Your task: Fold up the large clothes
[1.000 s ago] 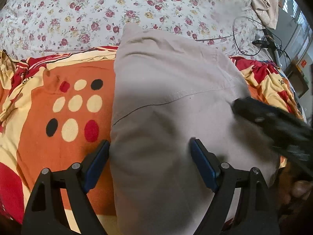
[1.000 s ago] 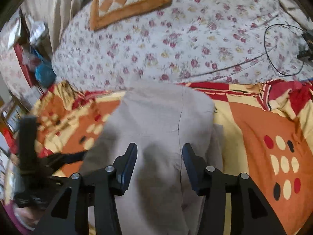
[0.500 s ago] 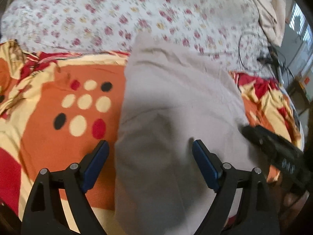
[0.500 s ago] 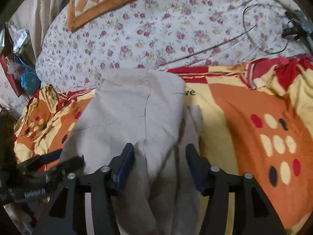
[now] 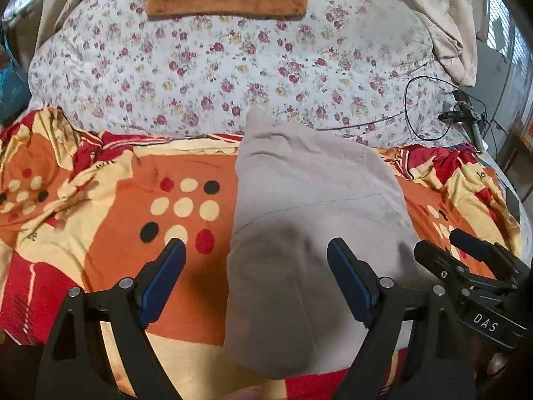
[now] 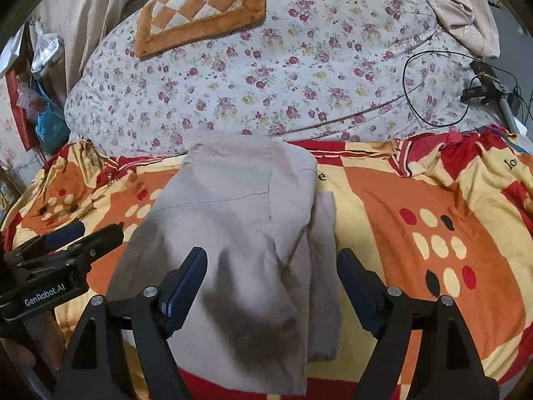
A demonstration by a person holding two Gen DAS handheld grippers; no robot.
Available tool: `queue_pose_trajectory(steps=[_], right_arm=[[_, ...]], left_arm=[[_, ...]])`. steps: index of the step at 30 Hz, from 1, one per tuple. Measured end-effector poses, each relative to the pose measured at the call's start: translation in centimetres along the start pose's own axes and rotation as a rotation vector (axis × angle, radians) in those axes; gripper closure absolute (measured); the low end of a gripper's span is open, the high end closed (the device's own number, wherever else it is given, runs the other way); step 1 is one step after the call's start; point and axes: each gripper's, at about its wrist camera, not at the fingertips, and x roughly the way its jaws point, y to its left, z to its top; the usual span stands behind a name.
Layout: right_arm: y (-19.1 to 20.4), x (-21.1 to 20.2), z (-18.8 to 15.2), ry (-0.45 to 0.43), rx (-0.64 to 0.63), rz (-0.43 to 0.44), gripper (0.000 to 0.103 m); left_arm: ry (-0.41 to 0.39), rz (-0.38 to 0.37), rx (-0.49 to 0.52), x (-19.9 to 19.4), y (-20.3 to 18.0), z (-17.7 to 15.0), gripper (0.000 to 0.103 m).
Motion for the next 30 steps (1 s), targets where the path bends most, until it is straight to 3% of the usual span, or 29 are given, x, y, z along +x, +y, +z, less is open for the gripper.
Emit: queue_pose_trajectory(steps=[30], right_arm=[[0.3, 1.0, -0.1, 0.032, -0.004, -0.003, 0.021]], left_arm=[[0.002, 0.012, -0.009, 0.2, 0.1, -0.3, 0.016]])
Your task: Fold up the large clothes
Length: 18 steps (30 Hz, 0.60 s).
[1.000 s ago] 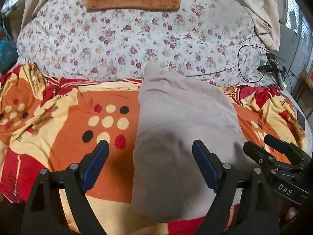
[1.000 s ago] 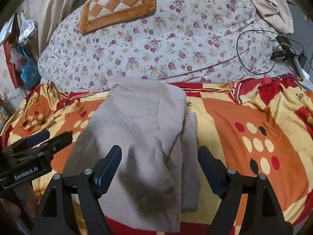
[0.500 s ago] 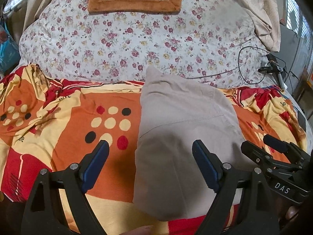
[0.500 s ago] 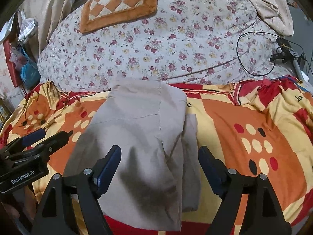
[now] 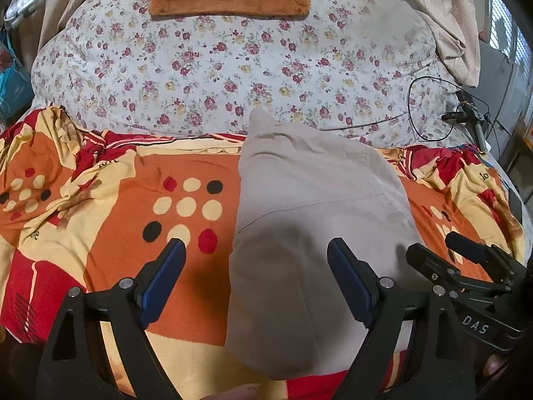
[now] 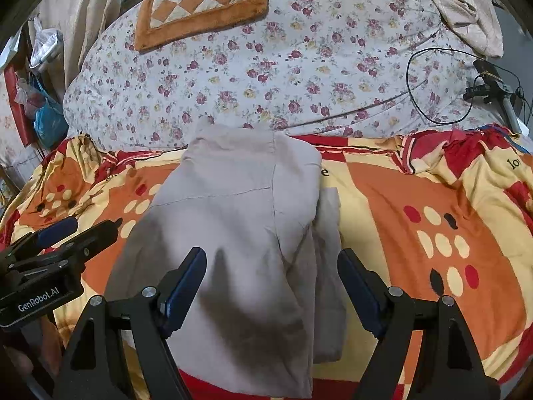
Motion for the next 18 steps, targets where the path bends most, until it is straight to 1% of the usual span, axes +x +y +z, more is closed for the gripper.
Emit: queue_pose_trajectory(steps=[18], right_arm=[[-0.05, 0.65, -0.21, 0.016, 0.001, 0.006, 0.021]], left_arm=[[0.013, 0.005, 0.010, 0.56, -0.38, -0.41, 0.016]])
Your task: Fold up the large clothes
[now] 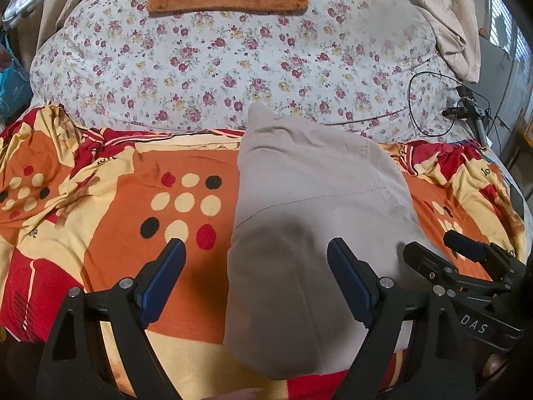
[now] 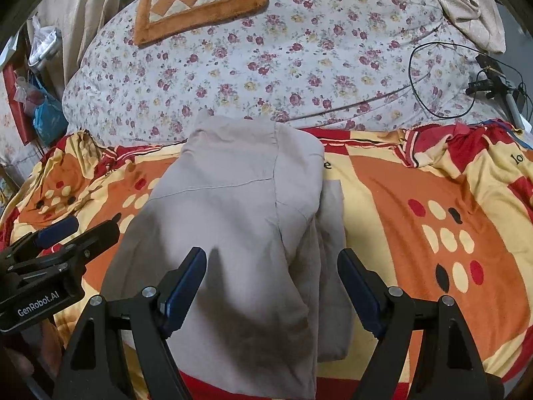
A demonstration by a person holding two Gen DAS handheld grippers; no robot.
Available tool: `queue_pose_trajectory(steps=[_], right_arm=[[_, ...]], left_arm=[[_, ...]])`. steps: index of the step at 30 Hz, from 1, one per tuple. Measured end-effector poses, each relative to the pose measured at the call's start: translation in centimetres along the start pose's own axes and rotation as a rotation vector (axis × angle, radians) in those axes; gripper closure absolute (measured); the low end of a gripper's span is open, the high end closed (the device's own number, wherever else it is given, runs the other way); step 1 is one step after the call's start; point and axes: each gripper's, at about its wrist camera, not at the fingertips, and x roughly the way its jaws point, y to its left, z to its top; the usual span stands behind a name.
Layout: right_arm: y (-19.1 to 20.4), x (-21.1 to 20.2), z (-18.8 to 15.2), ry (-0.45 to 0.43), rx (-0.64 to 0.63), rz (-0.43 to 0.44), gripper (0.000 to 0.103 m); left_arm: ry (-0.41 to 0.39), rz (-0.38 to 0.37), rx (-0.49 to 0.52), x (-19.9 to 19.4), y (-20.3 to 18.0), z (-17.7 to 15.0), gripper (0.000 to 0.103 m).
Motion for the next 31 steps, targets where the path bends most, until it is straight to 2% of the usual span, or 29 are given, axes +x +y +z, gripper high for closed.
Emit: queue_pose_trajectory(steps=[31], right_arm=[[0.3, 1.1, -0.1, 0.030, -0.009, 0.001, 0.021]], left_arm=[[0.006, -0.007, 0.002, 0.6, 0.4, 0.0, 0.016]])
